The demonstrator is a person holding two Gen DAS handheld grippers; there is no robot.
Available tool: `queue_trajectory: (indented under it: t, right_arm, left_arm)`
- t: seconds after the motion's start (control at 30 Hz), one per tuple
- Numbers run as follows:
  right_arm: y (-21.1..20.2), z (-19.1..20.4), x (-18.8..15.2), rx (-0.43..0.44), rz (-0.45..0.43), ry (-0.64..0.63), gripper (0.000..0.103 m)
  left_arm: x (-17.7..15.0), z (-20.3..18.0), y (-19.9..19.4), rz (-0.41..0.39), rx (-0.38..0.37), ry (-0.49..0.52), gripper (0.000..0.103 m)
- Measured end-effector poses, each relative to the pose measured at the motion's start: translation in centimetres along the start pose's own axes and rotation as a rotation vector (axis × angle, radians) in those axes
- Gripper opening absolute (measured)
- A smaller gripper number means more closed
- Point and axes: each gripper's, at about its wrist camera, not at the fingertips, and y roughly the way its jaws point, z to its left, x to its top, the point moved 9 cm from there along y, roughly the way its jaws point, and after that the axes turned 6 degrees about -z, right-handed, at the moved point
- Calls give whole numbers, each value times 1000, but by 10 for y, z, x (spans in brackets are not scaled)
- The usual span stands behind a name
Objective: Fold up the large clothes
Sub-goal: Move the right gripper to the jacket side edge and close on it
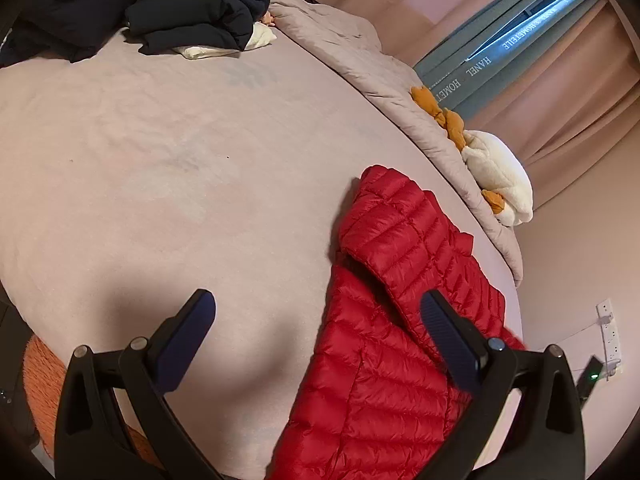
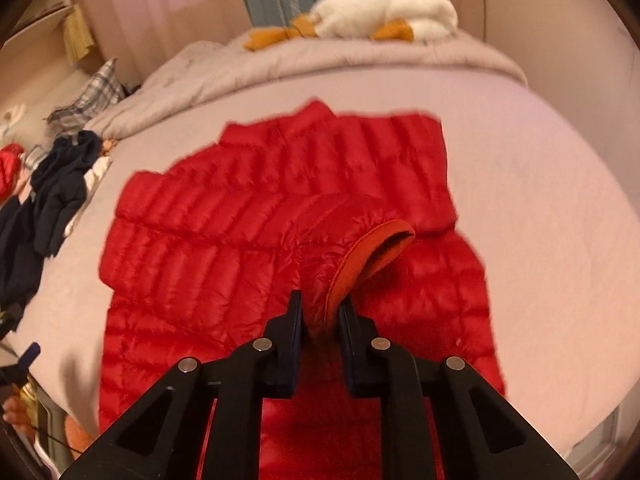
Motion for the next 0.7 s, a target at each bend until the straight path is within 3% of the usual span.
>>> queue_trajectory:
  t: [0.23,0.7]
  right_arm:
    - [-33,30,50,22,-156,-106,15]
    - [-68,72,129,61,-360,-251,13]
  left_arm:
    - [6,-4,-3,-14,1,21,102]
    - [16,-40,6,-28,-41,105,103]
